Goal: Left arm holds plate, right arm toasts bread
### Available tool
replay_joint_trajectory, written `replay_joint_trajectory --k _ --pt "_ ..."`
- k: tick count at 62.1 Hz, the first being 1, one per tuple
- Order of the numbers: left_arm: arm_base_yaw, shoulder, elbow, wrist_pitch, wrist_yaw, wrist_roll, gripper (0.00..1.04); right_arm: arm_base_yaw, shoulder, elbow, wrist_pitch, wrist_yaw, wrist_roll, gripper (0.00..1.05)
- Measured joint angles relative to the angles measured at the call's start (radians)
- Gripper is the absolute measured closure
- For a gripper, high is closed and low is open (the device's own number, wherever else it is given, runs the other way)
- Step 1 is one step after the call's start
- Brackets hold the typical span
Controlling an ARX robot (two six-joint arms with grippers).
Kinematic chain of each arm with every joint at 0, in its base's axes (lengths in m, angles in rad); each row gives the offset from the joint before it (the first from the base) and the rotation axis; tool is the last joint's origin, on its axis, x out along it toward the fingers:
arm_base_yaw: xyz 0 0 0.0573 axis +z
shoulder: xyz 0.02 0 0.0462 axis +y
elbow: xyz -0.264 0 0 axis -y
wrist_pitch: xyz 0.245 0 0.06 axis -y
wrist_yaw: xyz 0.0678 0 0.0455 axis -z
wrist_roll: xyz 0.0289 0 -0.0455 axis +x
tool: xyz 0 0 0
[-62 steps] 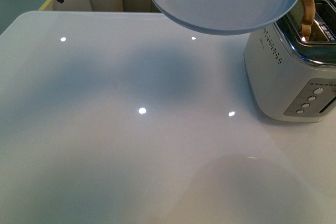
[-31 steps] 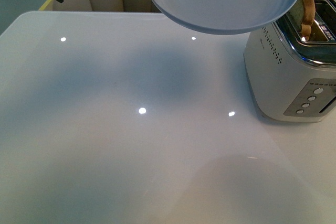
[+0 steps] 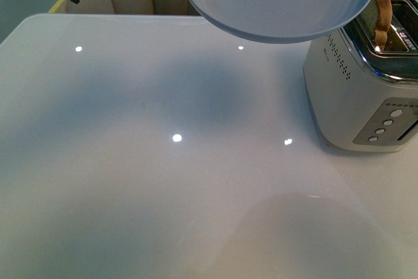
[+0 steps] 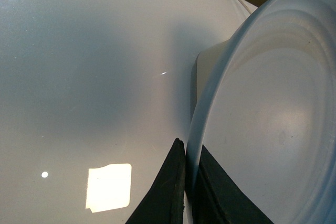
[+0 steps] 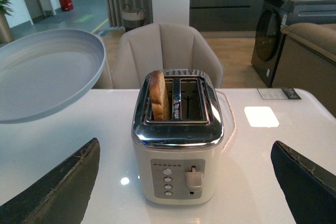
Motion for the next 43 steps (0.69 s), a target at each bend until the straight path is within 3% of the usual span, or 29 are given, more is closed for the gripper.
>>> replay_joint_trajectory --k 43 --pt "0.000 0.000 0.000 0.000 0.002 0.001 1.02 0.000 0.000 0.000 0.000 0.000 0.000 0.09"
